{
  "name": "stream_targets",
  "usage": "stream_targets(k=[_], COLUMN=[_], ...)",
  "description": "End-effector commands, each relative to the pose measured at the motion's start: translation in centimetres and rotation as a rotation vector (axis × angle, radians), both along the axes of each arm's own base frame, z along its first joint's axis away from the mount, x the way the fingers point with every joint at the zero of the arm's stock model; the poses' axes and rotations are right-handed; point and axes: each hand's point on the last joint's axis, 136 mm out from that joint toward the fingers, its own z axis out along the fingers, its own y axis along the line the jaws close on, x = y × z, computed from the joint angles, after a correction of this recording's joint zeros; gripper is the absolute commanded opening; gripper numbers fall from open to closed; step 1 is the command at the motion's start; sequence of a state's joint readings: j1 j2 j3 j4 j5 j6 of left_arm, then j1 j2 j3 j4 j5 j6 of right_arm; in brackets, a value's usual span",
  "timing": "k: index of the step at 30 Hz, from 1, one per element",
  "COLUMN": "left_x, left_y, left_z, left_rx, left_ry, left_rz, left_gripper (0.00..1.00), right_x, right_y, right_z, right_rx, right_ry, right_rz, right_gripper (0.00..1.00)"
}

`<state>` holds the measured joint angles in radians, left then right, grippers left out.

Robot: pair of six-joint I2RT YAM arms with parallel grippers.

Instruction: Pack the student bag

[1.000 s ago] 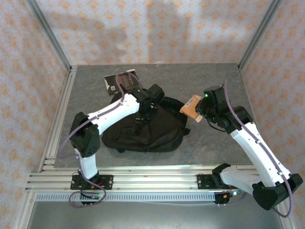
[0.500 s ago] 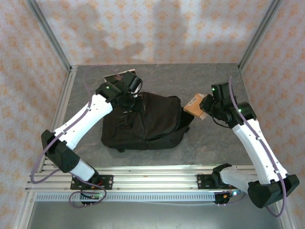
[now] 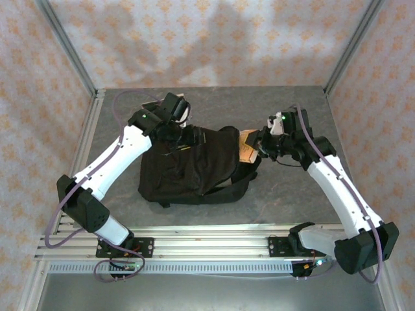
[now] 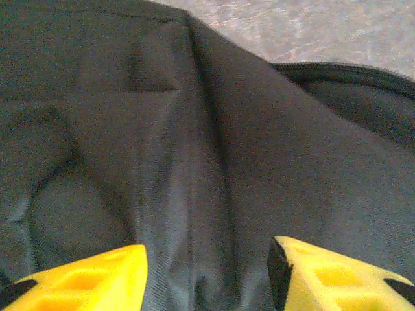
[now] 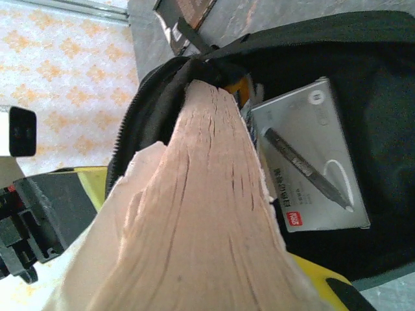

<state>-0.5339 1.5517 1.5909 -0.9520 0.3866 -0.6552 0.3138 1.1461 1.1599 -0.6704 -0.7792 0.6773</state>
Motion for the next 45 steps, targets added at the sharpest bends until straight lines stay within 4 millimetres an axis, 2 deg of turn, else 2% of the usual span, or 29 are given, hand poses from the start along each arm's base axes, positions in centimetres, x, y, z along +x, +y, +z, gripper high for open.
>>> stream_targets(k=[1,6,9,13,18,25,29,31,32,35,36,39,42,45], left_x=[-0.3,-2.0,-2.5,-2.6,-2.6,-3.2,-3.8,-3.9,-3.9,-3.4,-3.3,-2.8,-2.6,-3.1], left_y=[-2.3,-6.1,-7.4,-6.0,-2.9,-0.9,0.7,1.2,1.4,1.2,1.4,2.2,3.6,3.9], left_z=[4.6,6.2,7.0,5.4,2.8,2.4,2.1,2.2,2.4,2.5,2.5,3.0,5.4,8.0], left_rx=[-0.059,-0.058,-0.064,0.036,0.235,0.335,0.409,0.429,0.428,0.390,0.384,0.368,0.371,0.331], left_ry=[-0.124,-0.131,-0.134,-0.092,-0.069,-0.064,-0.046,-0.047,-0.054,-0.062,-0.057,-0.035,-0.101,-0.161], left_rz=[-0.022,-0.099,-0.108,-0.061,-0.035,-0.037,-0.032,-0.025,-0.018,-0.012,-0.008,0.011,0.029,0.005], left_gripper=[0.63,0.68,0.68,0.68,0.66,0.64,0.65,0.59,0.51,0.10,0.00,0.00,0.00,0.00], right_x=[-1.1,-1.4,-1.1,-0.9,-0.9,-0.9,-0.1,0.2,0.3,0.2,0.1,-0.4,-0.6,-0.6], right_y=[1.0,1.7,2.3,3.2,3.9,4.3,4.6,4.7,4.6,4.4,4.2,3.3,1.5,1.6], right_z=[3.7,3.0,2.8,2.7,2.7,3.3,2.7,2.5,2.4,2.3,2.3,1.4,-0.7,-2.3], right_rx=[0.087,0.105,0.120,0.132,0.137,0.150,0.155,0.155,0.150,0.126,0.111,0.009,-0.122,-0.118], right_ry=[-0.086,-0.081,-0.098,-0.121,-0.163,-0.164,-0.149,-0.143,-0.145,-0.159,-0.167,-0.175,-0.160,-0.152], right_rz=[0.055,0.072,0.076,0.079,0.072,0.072,0.058,0.049,0.044,0.044,0.049,0.067,0.048,0.058], right_gripper=[0.00,0.00,0.00,0.00,0.00,0.00,0.00,0.00,0.00,0.00,0.00,0.00,0.00,0.00])
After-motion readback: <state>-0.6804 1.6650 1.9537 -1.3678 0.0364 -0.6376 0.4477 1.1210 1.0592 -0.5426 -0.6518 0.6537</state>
